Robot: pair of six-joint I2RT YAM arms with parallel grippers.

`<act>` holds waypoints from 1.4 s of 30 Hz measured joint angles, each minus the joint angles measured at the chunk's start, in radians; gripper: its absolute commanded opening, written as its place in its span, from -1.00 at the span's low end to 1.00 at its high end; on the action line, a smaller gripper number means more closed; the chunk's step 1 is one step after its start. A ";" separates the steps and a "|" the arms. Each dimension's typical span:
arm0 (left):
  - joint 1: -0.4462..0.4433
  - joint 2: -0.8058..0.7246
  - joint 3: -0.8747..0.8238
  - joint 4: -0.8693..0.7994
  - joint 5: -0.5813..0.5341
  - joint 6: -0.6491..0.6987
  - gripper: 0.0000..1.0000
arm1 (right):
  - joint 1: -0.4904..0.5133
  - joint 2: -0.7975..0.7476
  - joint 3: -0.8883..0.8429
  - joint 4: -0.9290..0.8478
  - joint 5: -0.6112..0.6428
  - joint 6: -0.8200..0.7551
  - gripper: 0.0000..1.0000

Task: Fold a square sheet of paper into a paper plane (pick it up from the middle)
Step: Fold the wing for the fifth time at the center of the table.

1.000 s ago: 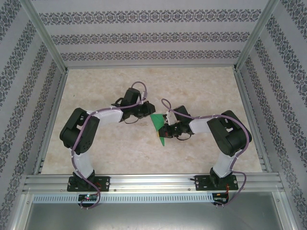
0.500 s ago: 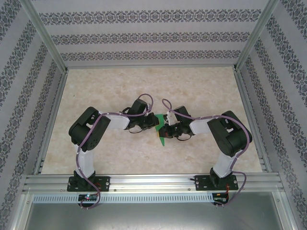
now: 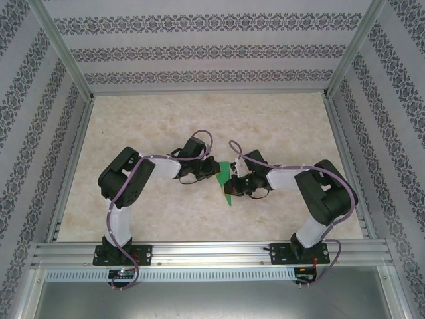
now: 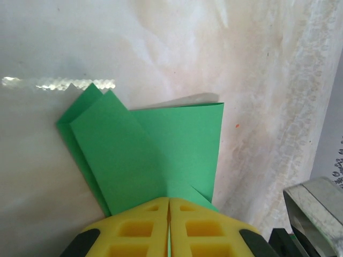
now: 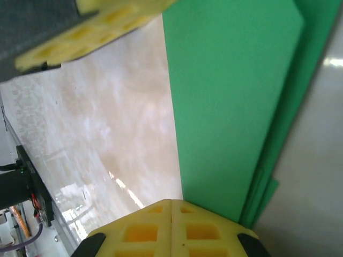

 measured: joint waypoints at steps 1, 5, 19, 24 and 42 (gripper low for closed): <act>0.000 0.001 0.004 -0.006 0.000 0.000 -0.79 | 0.003 -0.007 0.000 -0.012 0.000 0.000 -1.00; 0.000 0.005 0.019 -0.032 0.000 0.003 -0.79 | 0.013 -0.018 -0.012 -0.033 0.010 0.008 -1.00; 0.000 0.002 0.041 -0.066 0.004 0.033 -0.61 | 0.010 0.013 -0.050 0.072 -0.034 0.053 -1.00; 0.000 -0.031 0.041 -0.085 -0.007 0.058 -0.51 | 0.008 0.043 -0.031 0.087 -0.071 0.047 -1.00; -0.051 0.013 0.051 -0.087 0.060 0.048 -0.72 | 0.006 0.037 -0.023 0.073 -0.055 0.044 -1.00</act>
